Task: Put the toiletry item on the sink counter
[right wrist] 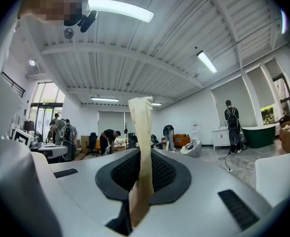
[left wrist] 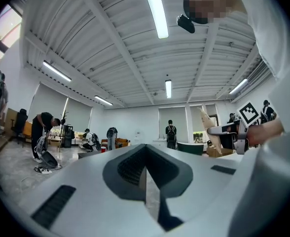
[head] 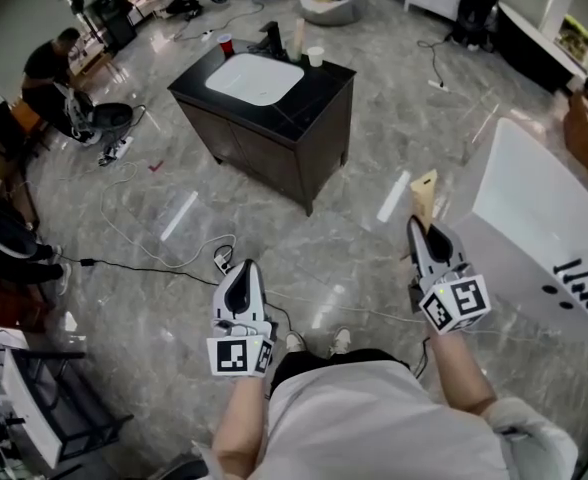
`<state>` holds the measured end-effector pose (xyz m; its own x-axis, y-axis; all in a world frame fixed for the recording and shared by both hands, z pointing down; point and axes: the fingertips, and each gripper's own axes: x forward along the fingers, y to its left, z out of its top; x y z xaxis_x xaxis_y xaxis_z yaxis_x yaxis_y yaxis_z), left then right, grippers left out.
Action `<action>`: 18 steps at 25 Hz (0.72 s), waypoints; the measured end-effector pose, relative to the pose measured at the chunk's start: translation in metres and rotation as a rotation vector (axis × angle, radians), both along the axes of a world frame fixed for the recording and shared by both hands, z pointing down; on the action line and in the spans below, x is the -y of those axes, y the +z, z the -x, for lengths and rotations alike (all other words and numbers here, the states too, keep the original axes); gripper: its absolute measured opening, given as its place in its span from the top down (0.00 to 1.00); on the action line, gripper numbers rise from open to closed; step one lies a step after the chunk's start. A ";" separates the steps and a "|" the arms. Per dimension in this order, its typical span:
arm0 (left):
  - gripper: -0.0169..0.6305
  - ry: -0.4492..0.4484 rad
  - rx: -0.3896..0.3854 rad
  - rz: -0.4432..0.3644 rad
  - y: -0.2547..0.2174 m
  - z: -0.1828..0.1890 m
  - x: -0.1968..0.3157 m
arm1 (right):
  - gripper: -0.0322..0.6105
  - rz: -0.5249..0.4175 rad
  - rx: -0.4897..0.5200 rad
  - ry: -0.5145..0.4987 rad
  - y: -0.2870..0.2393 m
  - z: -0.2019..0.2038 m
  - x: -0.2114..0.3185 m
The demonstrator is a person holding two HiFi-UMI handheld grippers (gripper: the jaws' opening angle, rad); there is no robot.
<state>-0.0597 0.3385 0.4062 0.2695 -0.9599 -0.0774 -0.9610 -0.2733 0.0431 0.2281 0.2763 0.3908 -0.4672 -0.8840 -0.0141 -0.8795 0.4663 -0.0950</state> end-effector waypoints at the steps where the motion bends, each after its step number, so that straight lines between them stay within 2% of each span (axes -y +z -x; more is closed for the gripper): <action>1: 0.97 -0.004 0.002 0.001 0.000 -0.003 0.001 | 0.86 -0.002 0.002 -0.004 0.000 -0.003 0.002; 13: 0.97 -0.037 -0.003 0.014 0.011 -0.020 0.013 | 0.87 0.004 0.009 -0.051 0.011 -0.012 0.019; 18: 0.97 -0.014 0.006 0.019 0.015 -0.029 0.032 | 0.86 -0.009 0.011 -0.051 0.008 -0.015 0.030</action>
<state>-0.0303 0.3064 0.4211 0.2560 -0.9649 -0.0579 -0.9651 -0.2586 0.0423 0.2428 0.2466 0.3992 -0.5116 -0.8588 -0.0273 -0.8534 0.5115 -0.1005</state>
